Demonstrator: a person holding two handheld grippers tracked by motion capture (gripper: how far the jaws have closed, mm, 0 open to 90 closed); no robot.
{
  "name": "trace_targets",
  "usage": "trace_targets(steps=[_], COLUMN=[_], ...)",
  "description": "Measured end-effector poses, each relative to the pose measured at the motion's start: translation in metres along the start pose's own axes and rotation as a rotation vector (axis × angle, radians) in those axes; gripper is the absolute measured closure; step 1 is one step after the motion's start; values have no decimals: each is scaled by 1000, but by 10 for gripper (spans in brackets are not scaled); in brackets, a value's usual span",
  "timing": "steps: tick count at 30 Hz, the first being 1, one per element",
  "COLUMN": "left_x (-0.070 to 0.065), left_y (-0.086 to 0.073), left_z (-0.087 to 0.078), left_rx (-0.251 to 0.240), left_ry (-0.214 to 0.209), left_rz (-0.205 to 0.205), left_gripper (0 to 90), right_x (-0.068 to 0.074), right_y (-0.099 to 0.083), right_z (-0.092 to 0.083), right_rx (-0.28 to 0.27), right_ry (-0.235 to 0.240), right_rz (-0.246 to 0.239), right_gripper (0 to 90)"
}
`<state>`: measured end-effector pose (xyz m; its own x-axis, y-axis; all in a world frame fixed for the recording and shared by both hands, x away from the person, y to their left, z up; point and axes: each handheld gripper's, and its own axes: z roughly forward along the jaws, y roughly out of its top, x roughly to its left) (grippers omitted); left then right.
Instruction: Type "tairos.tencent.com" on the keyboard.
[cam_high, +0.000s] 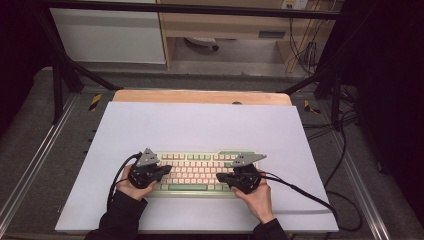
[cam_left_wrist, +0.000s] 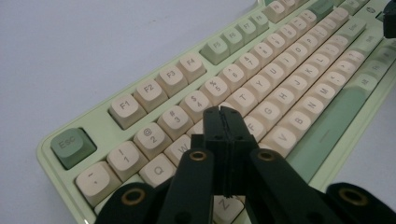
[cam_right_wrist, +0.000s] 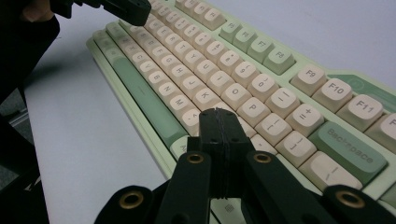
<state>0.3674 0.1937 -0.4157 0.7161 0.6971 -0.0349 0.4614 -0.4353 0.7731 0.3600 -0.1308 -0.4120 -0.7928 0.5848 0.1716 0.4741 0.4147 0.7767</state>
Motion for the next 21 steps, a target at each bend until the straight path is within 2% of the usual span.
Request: trace_targets(steps=[21], left_x=[10], left_y=[-18], left_z=[-18], left_rx=[-8], left_ry=[4], left_rz=[-27], left_gripper=[896], right_x=[20], right_y=[14], right_z=[25], right_rx=[25], right_ry=[34], right_rz=[-36], right_gripper=[900])
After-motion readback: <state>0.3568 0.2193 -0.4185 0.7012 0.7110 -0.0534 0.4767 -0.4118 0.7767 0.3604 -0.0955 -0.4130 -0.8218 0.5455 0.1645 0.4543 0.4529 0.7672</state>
